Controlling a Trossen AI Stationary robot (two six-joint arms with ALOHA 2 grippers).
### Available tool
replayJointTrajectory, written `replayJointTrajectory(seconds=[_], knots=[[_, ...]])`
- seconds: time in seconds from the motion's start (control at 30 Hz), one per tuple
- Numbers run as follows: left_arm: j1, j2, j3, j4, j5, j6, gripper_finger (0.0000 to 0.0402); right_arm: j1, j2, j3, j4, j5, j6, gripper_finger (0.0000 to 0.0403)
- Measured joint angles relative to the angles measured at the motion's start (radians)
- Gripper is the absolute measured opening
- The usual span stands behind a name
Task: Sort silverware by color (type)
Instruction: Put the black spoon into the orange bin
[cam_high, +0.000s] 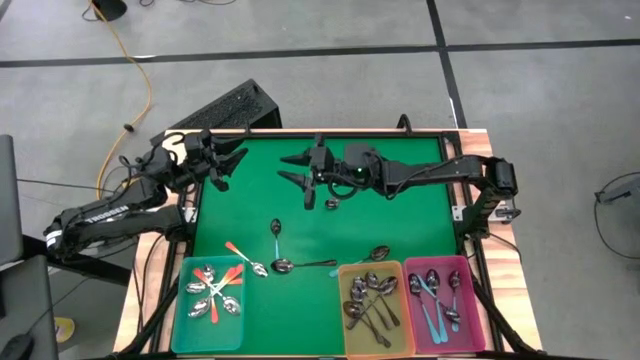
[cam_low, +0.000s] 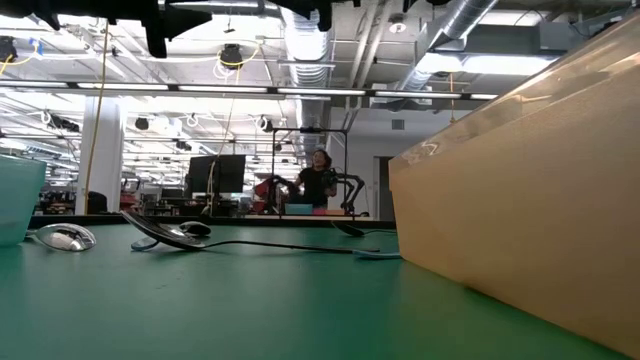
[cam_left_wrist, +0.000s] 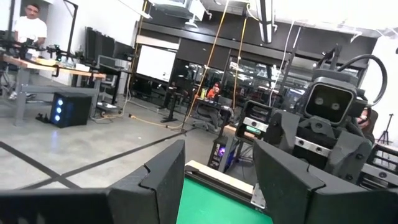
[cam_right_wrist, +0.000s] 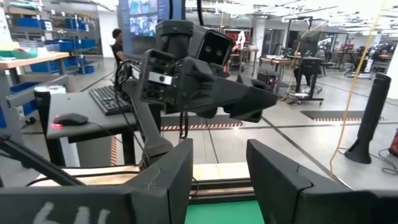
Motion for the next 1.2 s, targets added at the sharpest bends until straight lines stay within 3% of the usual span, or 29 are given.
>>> replayJointTrajectory(seconds=[0.43, 0.83, 1.03, 1.2], knots=[[0.0, 0.0, 0.0, -0.002, 0.0, -0.001, 0.0174, -0.002, 0.0, 0.0, -0.029, 0.001, 0.0, 0.0175], [0.0, 0.0, 0.0, -0.172, 0.113, 0.036, 0.0174, 0.022, 0.0, 0.0, -0.657, 0.004, 0.033, 0.0175], [-0.001, 0.0, 0.0, -0.24, 0.122, 0.058, 0.0174, 0.038, 0.0, 0.0, -0.78, 0.005, 0.102, 0.0175], [-0.024, 0.0, 0.0, -0.274, 0.205, 0.131, 0.0174, 0.044, 0.0, -0.002, -0.792, 0.006, 0.114, 0.0175]])
